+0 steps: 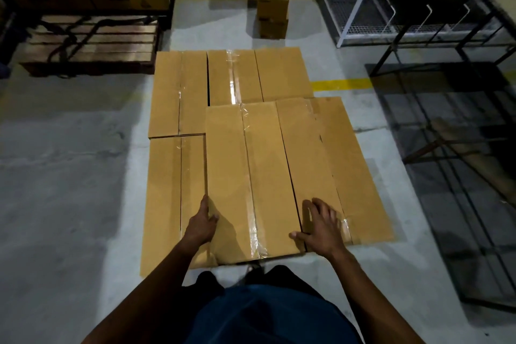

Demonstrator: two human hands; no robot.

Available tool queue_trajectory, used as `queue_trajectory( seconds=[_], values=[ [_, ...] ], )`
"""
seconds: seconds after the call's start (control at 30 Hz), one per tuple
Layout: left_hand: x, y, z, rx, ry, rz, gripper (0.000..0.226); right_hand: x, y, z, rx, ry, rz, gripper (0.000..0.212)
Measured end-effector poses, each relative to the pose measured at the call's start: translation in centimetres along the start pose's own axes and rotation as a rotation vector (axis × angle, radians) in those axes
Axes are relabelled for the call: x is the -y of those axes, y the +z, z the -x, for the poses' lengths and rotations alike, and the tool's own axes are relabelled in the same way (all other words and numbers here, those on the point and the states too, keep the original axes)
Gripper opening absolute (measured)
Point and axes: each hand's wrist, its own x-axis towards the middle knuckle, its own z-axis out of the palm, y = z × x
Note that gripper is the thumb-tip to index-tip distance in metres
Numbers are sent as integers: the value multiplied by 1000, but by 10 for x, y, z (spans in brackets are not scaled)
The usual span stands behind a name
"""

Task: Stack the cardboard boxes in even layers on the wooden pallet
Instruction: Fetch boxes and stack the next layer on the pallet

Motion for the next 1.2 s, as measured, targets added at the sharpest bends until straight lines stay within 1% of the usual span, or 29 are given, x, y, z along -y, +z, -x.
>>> queue_trajectory(
  seconds=[0.03, 0.1, 0.2, 0.27, 0.43, 0.67, 0.97, 1.2],
  values=[
    [-2, 0, 5, 14, -16, 1, 81, -5, -2, 3, 59, -7, 49, 119],
    [-6, 1, 14, 41, -56, 16, 80, -16, -4, 12, 160, -28, 155, 136],
    [-10, 3, 25, 85, -105, 30, 79, -26, -1, 20, 212, -61, 275, 145],
    [-14, 5, 31, 81, -113, 19, 78, -29, 3, 23, 192, -72, 323, 143],
    [-20, 7, 36, 44, -123, 5, 75, -30, 12, 25, 97, -108, 368, 129],
    [-15, 12, 36, 12, -148, 38, 74, -33, 13, 24, 119, -114, 379, 123],
    [-10, 15, 30, -3, -129, 7, 73, -30, 13, 25, 146, -123, 373, 121],
    [-9, 14, 22, 4, -120, -79, 75, -20, 11, 24, 185, -110, 366, 121]
  ],
)
